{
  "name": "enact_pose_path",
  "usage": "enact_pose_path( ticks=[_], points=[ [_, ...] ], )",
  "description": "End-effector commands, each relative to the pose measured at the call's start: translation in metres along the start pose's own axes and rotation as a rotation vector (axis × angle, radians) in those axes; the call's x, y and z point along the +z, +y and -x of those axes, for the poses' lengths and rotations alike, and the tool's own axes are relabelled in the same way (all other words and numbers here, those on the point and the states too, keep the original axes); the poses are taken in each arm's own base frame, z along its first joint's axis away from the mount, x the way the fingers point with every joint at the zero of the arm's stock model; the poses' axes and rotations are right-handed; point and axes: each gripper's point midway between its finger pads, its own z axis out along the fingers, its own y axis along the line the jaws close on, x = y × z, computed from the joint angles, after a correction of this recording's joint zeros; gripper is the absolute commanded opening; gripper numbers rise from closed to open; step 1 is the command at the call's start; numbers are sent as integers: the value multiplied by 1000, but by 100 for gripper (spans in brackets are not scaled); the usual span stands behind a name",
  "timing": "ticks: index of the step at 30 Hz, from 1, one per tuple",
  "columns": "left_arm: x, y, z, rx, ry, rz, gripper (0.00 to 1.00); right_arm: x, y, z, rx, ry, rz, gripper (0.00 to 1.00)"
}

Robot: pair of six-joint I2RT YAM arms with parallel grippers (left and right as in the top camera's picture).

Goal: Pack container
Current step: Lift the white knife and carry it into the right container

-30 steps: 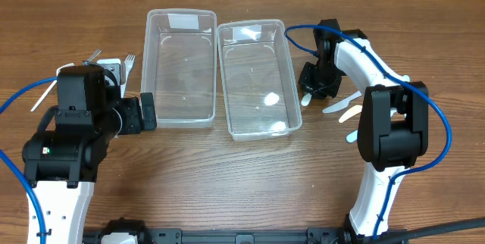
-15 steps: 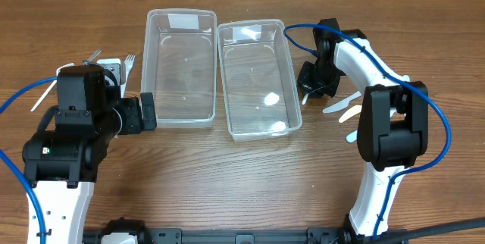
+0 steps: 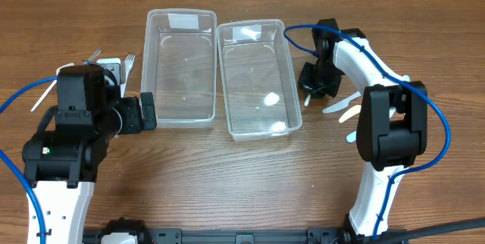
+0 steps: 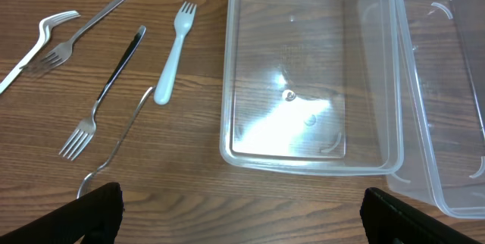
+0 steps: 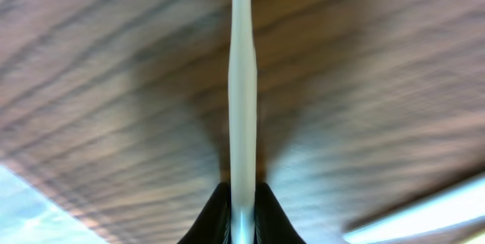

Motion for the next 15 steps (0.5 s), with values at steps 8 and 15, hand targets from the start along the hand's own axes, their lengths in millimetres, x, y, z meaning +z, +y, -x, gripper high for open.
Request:
enact_pose_path(
  ticks=[8, 15],
  points=[
    [-5, 1, 10, -11, -29, -1, 100, -199, 20, 21, -272, -422, 73, 4],
    [-5, 1, 10, -11, -30, -1, 100, -236, 56, -53, -588, -401, 161, 4]
  ],
)
